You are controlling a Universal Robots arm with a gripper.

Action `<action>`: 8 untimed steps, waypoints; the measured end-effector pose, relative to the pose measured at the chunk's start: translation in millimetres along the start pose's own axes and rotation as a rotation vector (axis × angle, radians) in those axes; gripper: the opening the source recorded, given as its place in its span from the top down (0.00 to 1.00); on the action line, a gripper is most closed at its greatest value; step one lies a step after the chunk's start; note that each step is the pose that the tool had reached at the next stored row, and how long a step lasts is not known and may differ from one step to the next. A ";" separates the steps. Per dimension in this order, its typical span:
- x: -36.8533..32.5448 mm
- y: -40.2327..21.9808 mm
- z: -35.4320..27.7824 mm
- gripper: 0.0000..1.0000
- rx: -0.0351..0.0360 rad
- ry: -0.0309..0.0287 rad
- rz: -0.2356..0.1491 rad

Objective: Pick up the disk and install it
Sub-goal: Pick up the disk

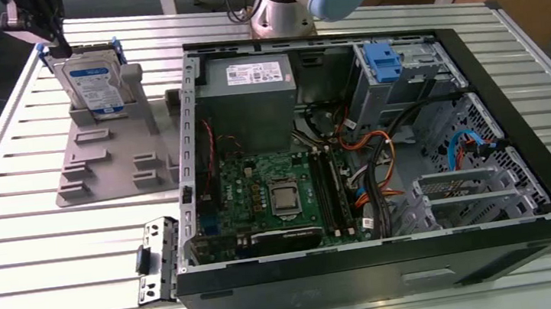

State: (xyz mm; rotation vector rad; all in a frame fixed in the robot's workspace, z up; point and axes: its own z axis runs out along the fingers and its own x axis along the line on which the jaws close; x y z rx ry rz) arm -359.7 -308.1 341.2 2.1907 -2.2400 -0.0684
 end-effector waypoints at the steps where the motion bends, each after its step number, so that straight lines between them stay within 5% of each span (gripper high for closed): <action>1: 0.0 0.0 0.0 0.90 -0.0002 0.0003 -0.008; 8: 0.0 0.0 0.0 0.90 -0.0018 0.0027 -0.074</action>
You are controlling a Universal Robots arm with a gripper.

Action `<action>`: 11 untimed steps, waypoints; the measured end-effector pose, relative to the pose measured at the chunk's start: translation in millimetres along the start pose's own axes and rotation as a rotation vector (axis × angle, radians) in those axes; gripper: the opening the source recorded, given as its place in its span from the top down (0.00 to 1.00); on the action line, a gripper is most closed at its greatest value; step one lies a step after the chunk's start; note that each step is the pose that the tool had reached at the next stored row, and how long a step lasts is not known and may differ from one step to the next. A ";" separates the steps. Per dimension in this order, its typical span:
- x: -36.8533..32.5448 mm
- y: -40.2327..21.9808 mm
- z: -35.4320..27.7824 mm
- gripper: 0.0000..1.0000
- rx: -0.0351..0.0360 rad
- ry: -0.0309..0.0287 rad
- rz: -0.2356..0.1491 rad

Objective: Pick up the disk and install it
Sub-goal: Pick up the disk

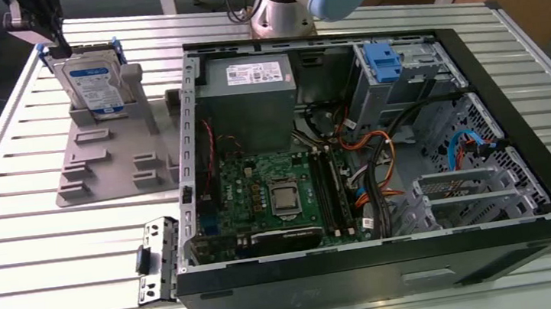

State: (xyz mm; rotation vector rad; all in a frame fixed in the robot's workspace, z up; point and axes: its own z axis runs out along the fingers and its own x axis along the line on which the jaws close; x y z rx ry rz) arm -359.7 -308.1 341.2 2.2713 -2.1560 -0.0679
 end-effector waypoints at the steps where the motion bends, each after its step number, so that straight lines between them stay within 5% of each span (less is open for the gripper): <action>1: 0.0 0.0 0.0 0.90 -0.0002 0.0001 0.000; 7: -0.1 0.0 1.4 0.90 0.0015 -0.0025 0.073; 11: -0.1 -0.1 1.6 0.90 0.0020 -0.0029 0.082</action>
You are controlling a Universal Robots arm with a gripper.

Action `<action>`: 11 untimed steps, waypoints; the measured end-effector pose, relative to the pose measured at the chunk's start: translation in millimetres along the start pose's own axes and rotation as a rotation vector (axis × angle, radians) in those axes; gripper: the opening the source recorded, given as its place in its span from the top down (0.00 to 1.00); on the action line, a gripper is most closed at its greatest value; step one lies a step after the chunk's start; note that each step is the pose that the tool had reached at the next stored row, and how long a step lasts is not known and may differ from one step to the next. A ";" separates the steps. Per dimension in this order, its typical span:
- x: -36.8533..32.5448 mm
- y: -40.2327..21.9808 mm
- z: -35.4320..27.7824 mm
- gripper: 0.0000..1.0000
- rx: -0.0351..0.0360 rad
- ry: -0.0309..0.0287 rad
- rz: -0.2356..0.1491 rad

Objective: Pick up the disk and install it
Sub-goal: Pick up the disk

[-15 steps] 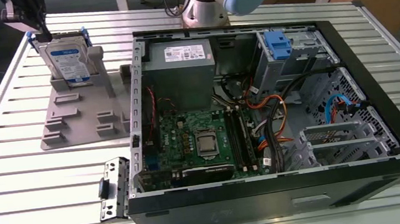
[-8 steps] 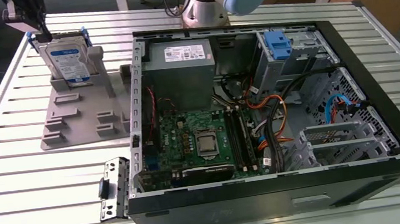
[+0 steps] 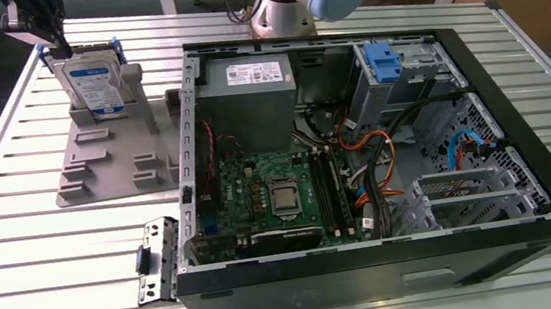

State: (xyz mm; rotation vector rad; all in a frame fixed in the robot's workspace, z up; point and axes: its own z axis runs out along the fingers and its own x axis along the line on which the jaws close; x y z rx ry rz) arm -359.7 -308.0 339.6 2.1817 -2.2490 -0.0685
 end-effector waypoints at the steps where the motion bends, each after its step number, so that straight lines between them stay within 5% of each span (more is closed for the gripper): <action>1: 0.0 0.0 0.0 0.90 0.0000 0.0000 0.000; 6: 0.0 0.0 0.0 0.89 0.0000 0.0000 0.001; 11: 0.0 0.0 0.0 0.65 0.0001 -0.0001 0.001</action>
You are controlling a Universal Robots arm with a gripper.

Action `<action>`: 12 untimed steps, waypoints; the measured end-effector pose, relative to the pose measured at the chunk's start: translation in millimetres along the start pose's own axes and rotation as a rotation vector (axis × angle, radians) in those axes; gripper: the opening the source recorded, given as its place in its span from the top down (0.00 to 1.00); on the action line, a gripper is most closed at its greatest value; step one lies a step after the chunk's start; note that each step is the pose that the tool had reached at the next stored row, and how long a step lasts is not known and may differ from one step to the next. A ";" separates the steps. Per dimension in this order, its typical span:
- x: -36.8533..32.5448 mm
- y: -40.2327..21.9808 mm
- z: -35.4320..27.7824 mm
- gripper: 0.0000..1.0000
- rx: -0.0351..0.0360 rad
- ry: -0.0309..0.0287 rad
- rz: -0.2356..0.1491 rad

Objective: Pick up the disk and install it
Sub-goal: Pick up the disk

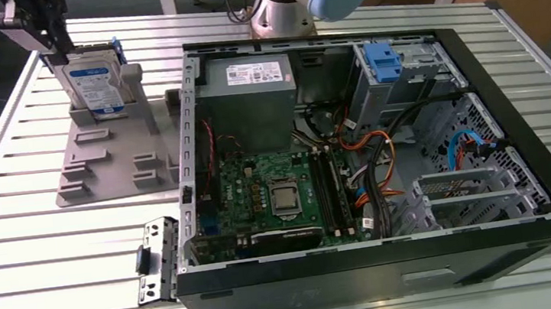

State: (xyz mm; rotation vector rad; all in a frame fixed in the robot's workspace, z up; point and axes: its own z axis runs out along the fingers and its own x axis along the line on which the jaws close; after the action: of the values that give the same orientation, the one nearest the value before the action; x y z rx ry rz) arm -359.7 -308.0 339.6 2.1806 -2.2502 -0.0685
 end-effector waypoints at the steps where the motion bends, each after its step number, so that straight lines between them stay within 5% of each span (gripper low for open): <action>1: 0.0 0.0 0.0 0.59 0.0000 0.0000 0.000; 5: 0.0 0.0 0.0 0.47 0.0000 0.0000 0.000; 12: 0.0 0.0 0.0 0.47 0.0000 -0.0001 0.001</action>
State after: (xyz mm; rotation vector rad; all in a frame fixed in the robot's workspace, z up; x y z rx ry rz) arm -359.7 -308.0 339.5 2.1794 -2.2514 -0.0685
